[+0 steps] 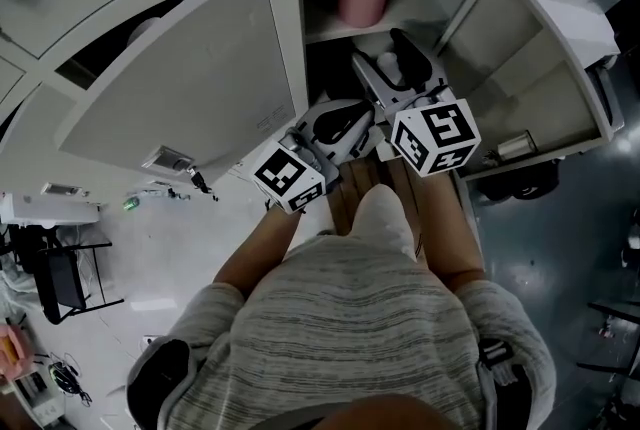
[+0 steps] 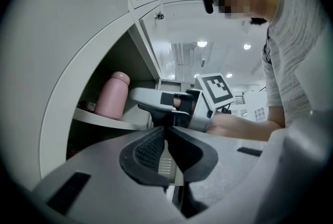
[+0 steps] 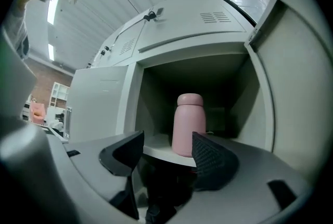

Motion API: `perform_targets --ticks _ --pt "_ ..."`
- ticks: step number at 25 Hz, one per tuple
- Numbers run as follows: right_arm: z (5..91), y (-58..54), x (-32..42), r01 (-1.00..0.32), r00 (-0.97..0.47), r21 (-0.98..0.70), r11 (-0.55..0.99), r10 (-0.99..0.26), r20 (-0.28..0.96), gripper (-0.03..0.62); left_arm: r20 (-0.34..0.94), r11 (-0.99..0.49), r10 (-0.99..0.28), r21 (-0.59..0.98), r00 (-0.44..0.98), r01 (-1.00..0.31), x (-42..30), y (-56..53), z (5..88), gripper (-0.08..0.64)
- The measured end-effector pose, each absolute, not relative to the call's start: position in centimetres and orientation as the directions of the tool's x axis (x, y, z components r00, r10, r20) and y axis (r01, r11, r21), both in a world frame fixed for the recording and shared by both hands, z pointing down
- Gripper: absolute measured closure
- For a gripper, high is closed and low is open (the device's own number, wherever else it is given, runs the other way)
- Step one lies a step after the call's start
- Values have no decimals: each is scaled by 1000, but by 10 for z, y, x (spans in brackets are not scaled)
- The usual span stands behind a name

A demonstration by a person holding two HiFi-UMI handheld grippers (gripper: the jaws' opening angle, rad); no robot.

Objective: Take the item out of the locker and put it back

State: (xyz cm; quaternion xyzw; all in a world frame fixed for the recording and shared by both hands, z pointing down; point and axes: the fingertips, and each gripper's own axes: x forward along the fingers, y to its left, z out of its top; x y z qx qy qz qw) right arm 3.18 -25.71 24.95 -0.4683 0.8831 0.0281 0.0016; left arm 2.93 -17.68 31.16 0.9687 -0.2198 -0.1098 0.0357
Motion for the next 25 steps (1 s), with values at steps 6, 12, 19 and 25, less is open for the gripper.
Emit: perform_targets --ticks 6,12,19,25 --pt "249 -298 36 -853 -522 40 521 -853 -7 273 -195 -887 -461 120 866 -445 22 -189 311 535" --pt "246 -327 35 -859 -511 8 511 -859 14 244 -180 -881 -473 121 862 -458 24 -198 304 535" --pt "245 -353 28 -854 -519 9 520 -854 43 236 -164 -871 -491 106 856 -479 27 -210 292 535" --pt "249 -369 23 -858 -511 8 513 -856 77 236 -159 -868 -497 96 853 -488 29 -217 287 535"
